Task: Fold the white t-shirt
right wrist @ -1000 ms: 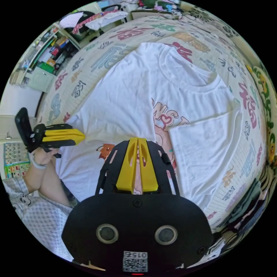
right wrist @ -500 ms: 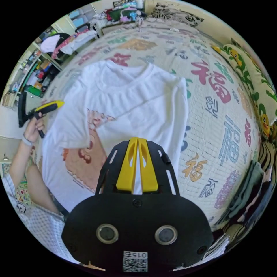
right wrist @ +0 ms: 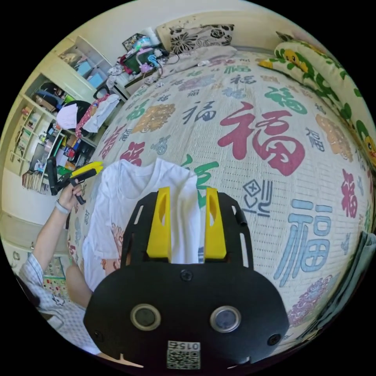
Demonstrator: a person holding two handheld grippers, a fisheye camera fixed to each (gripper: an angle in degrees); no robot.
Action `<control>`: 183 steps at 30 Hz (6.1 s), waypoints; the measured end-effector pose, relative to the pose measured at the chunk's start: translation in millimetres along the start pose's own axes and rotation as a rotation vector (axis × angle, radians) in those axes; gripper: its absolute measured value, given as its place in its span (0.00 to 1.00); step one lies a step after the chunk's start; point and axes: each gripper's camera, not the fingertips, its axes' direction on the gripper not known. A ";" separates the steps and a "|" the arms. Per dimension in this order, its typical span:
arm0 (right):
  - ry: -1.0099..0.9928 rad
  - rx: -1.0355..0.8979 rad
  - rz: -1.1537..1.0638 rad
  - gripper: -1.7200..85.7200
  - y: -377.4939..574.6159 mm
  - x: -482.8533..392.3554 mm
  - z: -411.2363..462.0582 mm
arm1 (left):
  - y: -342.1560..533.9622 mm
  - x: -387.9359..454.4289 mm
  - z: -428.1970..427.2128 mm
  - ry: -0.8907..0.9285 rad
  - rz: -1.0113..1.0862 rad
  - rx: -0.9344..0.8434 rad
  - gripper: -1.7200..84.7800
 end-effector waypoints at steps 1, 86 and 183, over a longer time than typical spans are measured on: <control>0.001 -0.043 0.009 0.16 -2.4 5.7 17.2 | -3.7 2.1 6.2 -0.010 -0.001 -0.037 0.13; -0.317 -0.067 0.254 0.01 495.7 96.8 224.3 | 411.7 -46.0 -130.4 0.547 -0.364 0.025 0.02; 0.400 -0.897 -0.748 0.07 66.6 -803.2 18.8 | 778.5 141.1 -360.0 0.577 -0.794 0.243 0.01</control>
